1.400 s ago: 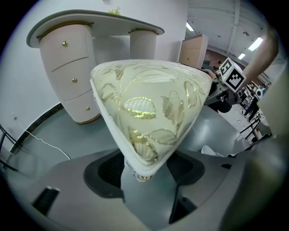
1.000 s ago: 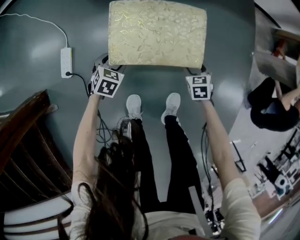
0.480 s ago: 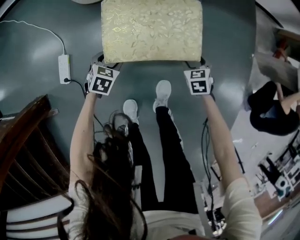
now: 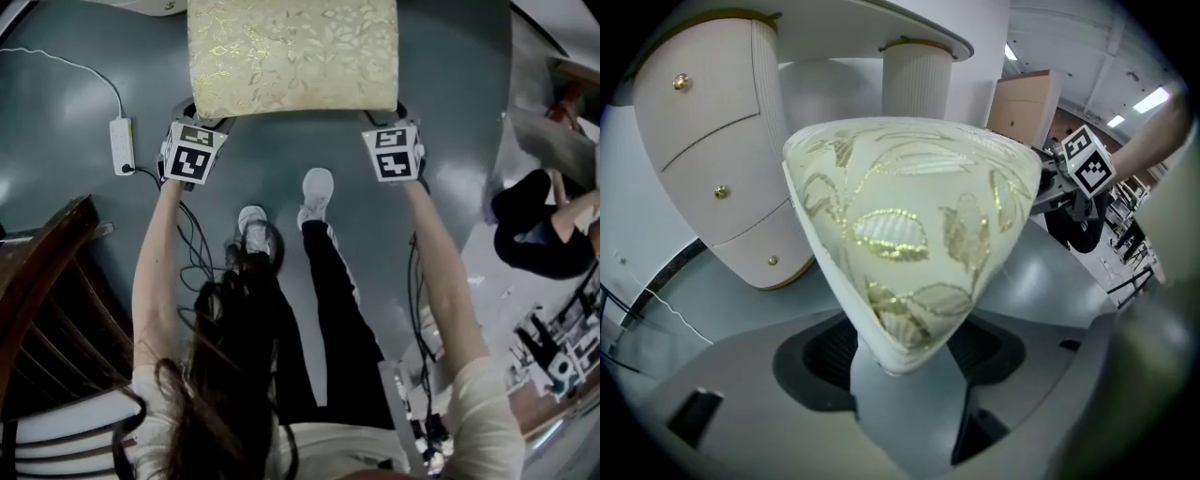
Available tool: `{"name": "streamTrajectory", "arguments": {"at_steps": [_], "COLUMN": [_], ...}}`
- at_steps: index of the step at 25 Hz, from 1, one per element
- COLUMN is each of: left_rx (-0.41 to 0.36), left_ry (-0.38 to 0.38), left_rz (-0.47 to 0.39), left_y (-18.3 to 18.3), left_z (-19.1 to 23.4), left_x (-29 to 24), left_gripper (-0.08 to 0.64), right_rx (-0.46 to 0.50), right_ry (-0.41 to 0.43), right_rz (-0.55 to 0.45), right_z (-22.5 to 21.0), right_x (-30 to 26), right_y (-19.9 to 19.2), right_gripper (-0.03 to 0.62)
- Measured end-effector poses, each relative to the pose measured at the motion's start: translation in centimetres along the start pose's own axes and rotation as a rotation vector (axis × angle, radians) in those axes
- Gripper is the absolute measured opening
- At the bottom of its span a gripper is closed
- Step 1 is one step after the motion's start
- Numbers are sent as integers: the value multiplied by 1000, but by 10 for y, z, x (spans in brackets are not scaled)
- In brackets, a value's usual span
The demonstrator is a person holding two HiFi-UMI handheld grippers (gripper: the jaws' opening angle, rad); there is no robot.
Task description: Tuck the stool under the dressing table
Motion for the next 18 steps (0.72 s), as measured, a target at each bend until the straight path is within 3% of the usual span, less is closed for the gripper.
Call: {"name": "streamTrajectory", "arguments": {"at_steps": [13,18], "left_rx": [-16,-28], "left_ry": [14,-20], "left_rz": [-32,-74], "left_y": [2,-1], "left_z": [4,3], "left_x": [-3,-3], "left_gripper": [293,296], "right_rx": [-22,-11], "right_ry": [-34,-25], "right_rz": [-18,-23], "right_z": [3,4], "right_x": [2,4], "right_y": [-1,-3], "right_gripper": [278,278]}}
Point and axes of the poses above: the fingertips, and each gripper's own axes: x backward along the fingers, z to its left, y out of its top, the point moved 3 cm from there along x, backward along the fingers, and after that the axes turned 11 degrees about -y, right-handed, at the moved point
